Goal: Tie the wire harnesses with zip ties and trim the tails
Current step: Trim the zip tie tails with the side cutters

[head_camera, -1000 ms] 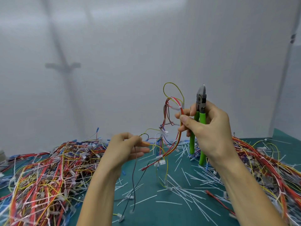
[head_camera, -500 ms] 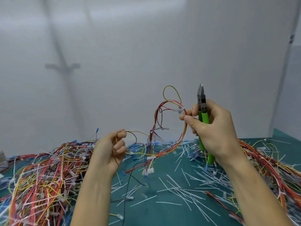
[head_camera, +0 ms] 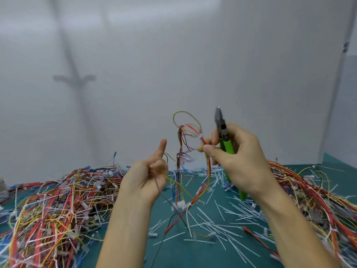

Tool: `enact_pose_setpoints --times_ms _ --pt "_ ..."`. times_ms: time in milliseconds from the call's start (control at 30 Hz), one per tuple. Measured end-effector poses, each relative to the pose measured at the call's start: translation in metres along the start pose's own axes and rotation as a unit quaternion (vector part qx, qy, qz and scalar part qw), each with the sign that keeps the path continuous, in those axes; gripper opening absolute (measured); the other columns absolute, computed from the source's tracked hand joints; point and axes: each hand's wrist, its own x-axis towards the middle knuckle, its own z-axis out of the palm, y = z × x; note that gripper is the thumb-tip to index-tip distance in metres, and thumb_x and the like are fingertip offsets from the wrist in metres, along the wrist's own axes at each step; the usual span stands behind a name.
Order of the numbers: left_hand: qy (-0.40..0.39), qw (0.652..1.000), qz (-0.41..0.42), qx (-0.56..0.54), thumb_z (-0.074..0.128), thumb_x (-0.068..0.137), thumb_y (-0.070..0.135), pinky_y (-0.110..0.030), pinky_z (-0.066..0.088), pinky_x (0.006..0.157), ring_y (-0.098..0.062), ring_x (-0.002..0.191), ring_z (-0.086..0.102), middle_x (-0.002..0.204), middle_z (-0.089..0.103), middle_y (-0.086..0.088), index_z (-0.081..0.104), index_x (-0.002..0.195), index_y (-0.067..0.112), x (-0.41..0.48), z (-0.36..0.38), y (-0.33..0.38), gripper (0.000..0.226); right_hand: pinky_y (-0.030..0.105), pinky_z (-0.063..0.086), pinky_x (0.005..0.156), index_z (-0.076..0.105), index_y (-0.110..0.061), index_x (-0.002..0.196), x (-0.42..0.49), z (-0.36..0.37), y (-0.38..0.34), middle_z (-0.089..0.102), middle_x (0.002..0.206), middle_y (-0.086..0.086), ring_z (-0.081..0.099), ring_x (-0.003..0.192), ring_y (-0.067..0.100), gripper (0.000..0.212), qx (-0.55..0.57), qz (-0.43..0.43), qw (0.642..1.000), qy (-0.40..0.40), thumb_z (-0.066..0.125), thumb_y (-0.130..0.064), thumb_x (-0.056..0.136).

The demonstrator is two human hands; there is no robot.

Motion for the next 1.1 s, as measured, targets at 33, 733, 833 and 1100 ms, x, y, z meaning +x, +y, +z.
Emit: enact_pose_setpoints --times_ms 33,733,833,1100 --pt "0.010 0.997 0.007 -0.078 0.025 0.093 -0.012 -0.011 0.034 0.034 -0.006 0.034 0.040 0.086 0.067 -0.020 0.049 0.102 -0.011 -0.001 0.002 0.000 0.025 0.039 0.057 0.067 0.057 -0.028 0.072 -0.001 0.003 0.001 0.070 0.076 -0.001 0.074 0.081 0.022 0.036 -0.018 0.010 1.000 -0.018 0.071 0.003 0.084" --pt "0.036 0.732 0.241 0.637 0.035 0.105 0.013 -0.032 0.057 0.048 -0.030 0.054 0.070 0.095 0.074 0.001 0.038 0.128 0.028 0.003 -0.031 0.009 0.027 0.022 0.049 0.055 0.044 -0.018 0.078 0.004 -0.010 0.002 0.073 0.077 -0.003 0.050 0.051 0.011 0.032 0.143 0.001 0.980 0.136 0.054 0.009 0.093" --pt "0.021 0.604 0.253 0.755 0.051 0.100 0.021 -0.031 0.054 0.048 -0.023 0.047 0.067 0.073 0.071 -0.002 0.044 0.110 0.031 -0.002 -0.028 0.010 0.016 0.023 0.049 0.055 0.043 -0.017 0.078 0.005 -0.013 0.002 0.073 0.076 -0.002 0.051 0.051 0.011 0.032 0.146 0.002 0.978 0.148 0.054 0.009 0.093" --pt "-0.203 0.580 0.145 0.775 0.078 0.068 0.041 -0.018 0.049 0.071 -0.004 0.072 0.061 0.078 0.065 0.010 0.077 0.085 0.025 -0.027 -0.005 0.008 0.023 0.021 0.049 0.055 0.042 -0.016 0.077 0.005 -0.009 0.002 0.073 0.075 -0.004 0.051 0.052 0.010 0.032 0.145 0.002 0.980 0.133 0.055 0.009 0.093"
